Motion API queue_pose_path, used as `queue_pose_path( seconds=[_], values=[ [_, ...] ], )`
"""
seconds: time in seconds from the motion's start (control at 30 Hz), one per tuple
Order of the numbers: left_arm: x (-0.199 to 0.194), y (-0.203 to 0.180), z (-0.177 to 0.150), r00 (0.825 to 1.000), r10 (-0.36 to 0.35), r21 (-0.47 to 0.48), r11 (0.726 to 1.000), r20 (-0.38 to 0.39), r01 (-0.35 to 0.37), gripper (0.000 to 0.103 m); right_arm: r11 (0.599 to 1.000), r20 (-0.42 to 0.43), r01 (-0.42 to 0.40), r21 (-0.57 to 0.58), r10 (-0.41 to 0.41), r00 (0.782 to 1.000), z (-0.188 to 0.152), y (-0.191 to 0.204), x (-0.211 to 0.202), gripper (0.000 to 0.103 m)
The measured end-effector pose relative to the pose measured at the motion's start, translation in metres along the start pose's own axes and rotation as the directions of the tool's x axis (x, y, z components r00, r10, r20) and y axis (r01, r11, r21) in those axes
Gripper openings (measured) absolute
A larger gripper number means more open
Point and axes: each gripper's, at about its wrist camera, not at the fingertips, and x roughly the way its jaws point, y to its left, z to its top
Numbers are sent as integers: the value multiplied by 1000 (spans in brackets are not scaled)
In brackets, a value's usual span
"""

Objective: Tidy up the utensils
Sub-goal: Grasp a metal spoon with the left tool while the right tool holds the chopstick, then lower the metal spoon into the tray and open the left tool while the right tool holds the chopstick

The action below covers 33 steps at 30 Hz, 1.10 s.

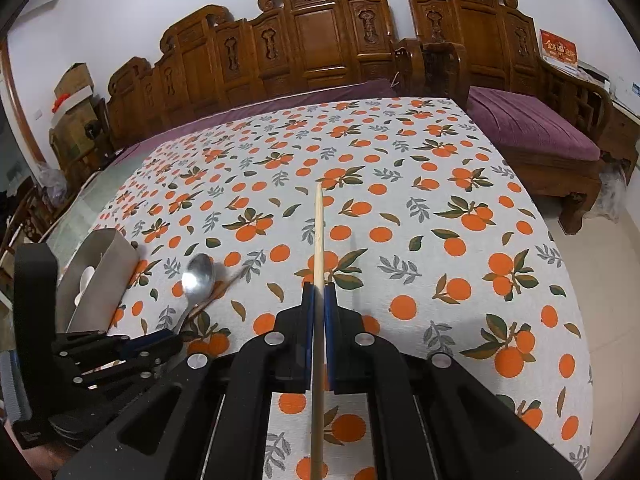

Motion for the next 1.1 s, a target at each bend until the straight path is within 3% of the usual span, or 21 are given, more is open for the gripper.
queue_pose_path(
  seconds=[0.3, 0.67, 1.1],
  values=[
    [-29, 1, -12, 996, -6, 75, 997, 89, -1, 6, 999, -16, 0, -42, 0, 1000, -1, 16, 5, 6],
    [-72, 22, 0, 984, -36, 100, 995, 174, 19, 6, 992, -7, -37, -117, 36, 999, -3, 51, -3, 6],
    [-98, 66, -1, 978, -35, 97, 995, 204, 16, 6, 976, -15, -68, -207, 67, 998, -12, 98, -8, 6]
  ],
)
